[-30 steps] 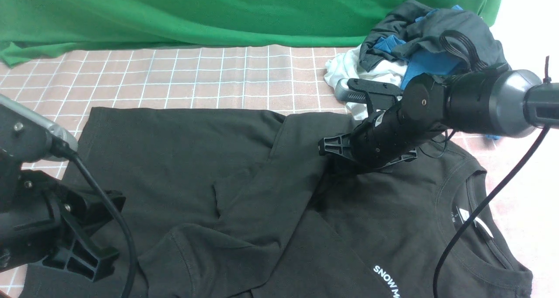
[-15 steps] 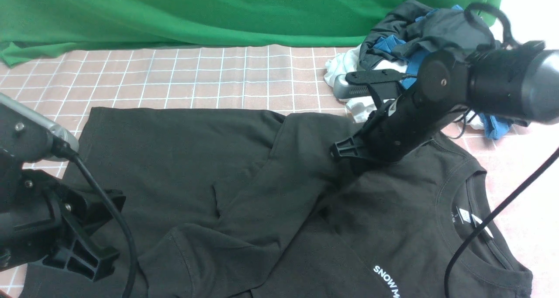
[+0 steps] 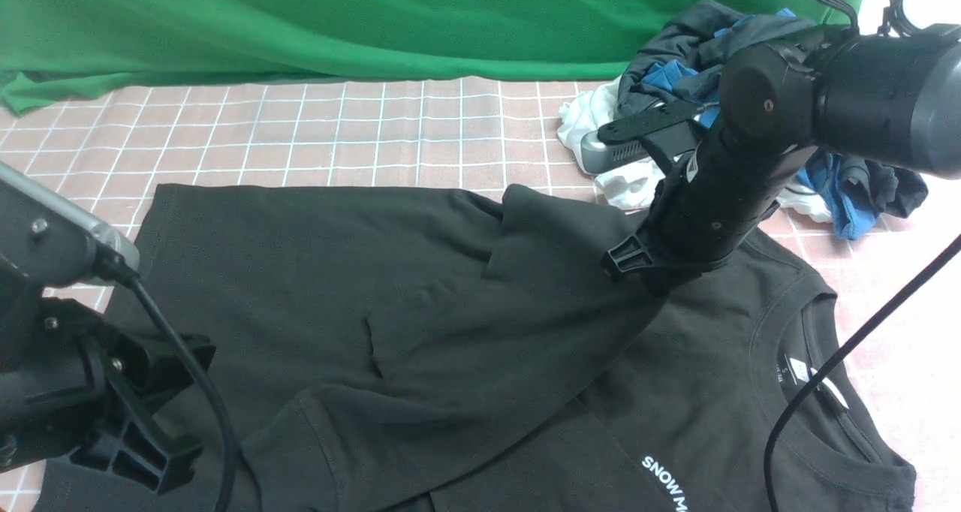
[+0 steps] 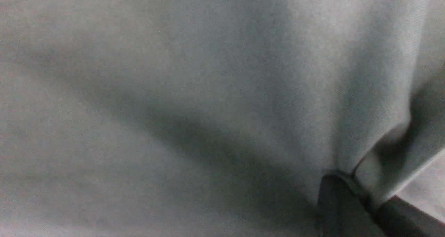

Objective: Fold a long-sleeved shirt over a pink coffee tablecloth.
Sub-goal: 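Grasp the near edge of the shirt at its hem and shoulder corners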

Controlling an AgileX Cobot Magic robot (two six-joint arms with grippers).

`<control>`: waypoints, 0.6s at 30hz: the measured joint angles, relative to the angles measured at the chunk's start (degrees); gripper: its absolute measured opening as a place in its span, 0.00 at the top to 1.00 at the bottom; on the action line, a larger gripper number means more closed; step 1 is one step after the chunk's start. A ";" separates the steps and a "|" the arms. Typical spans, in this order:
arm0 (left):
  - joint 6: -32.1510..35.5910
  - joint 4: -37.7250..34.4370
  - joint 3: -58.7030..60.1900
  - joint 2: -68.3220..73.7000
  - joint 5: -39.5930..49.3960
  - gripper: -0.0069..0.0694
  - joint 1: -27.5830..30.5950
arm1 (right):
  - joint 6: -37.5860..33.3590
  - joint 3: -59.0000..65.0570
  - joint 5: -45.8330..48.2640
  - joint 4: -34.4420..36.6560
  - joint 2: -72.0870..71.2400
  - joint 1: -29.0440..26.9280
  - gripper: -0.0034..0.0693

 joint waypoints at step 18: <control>0.29 0.05 0.00 1.02 7.11 0.89 0.00 | -0.42 -0.05 9.42 -3.73 -1.13 0.00 0.29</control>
